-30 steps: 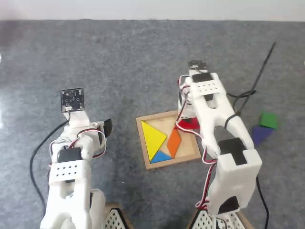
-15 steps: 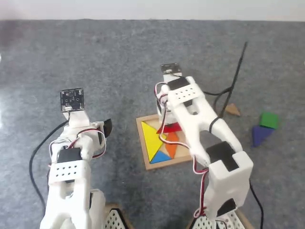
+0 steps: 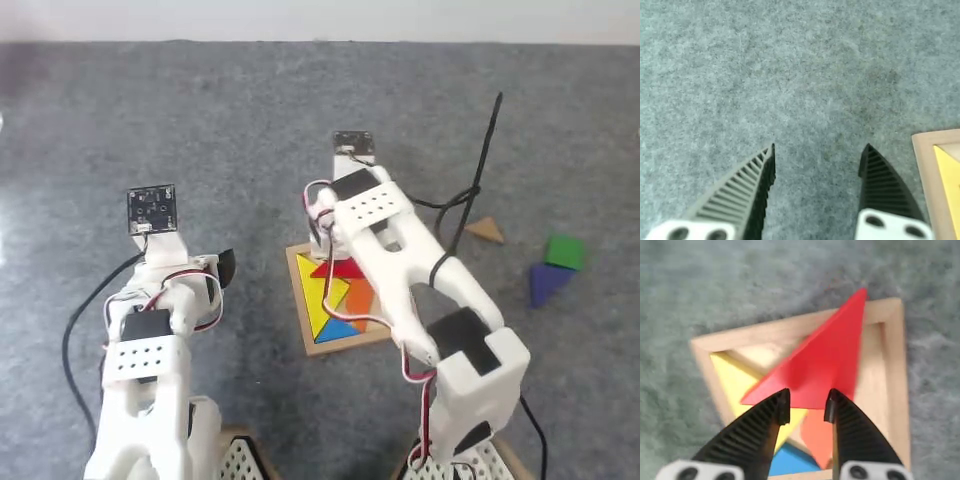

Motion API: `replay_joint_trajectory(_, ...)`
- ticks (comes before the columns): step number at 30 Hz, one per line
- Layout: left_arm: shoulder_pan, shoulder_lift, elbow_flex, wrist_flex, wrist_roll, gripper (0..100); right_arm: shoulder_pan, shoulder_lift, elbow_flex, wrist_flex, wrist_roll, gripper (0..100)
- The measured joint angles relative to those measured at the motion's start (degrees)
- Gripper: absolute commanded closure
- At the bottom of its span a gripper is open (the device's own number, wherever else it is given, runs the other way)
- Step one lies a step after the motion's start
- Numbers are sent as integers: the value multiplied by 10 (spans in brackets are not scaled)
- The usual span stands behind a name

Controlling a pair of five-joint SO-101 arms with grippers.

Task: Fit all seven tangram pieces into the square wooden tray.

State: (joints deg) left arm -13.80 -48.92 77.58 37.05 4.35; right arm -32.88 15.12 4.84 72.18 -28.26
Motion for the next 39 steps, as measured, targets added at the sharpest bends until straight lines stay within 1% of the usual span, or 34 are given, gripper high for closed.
replay_joint_trajectory(5, 0, 0, 0, 0, 0, 731, -6, 4, 0, -36, -26, 868)
replay_joint_trajectory(10, 0, 0, 0, 0, 0, 731, -6, 25, -1, -59, -33, 868)
replay_joint_trajectory(16, 0, 0, 0, 0, 0, 731, -6, 28, -1, -82, -79, 868)
replay_joint_trajectory(21, 0, 0, 0, 0, 0, 731, -5, 29, -1, -84, -136, 868)
replay_joint_trajectory(25, 0, 0, 0, 0, 0, 731, 15, 29, -1, -76, -172, 868)
replay_joint_trajectory(33, 0, 0, 0, 0, 0, 731, 24, 28, 6, -76, -210, 861)
replay_joint_trajectory(37, 0, 0, 0, 0, 0, 731, 24, 28, 6, -76, -213, 861)
replay_joint_trajectory(39, 0, 0, 0, 0, 0, 731, 24, 27, 7, -76, -201, 861)
